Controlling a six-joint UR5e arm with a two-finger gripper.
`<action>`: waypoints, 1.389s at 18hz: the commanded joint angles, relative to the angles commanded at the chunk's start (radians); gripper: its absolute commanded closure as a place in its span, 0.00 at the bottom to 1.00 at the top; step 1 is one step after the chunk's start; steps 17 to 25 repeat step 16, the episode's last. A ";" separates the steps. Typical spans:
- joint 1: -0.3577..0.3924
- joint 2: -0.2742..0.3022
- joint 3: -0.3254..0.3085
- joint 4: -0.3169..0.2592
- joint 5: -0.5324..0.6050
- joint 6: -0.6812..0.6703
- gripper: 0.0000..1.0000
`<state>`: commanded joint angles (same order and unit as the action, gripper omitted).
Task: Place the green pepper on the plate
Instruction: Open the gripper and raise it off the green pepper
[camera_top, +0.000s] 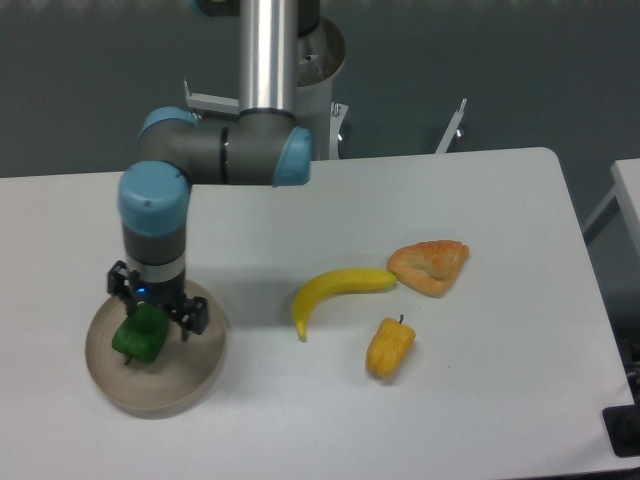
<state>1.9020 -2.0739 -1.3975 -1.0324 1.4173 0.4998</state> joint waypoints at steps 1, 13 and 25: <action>0.020 0.002 0.008 -0.003 0.020 0.035 0.00; 0.261 0.014 0.049 -0.074 0.117 0.520 0.00; 0.269 0.012 0.051 -0.071 0.169 0.540 0.00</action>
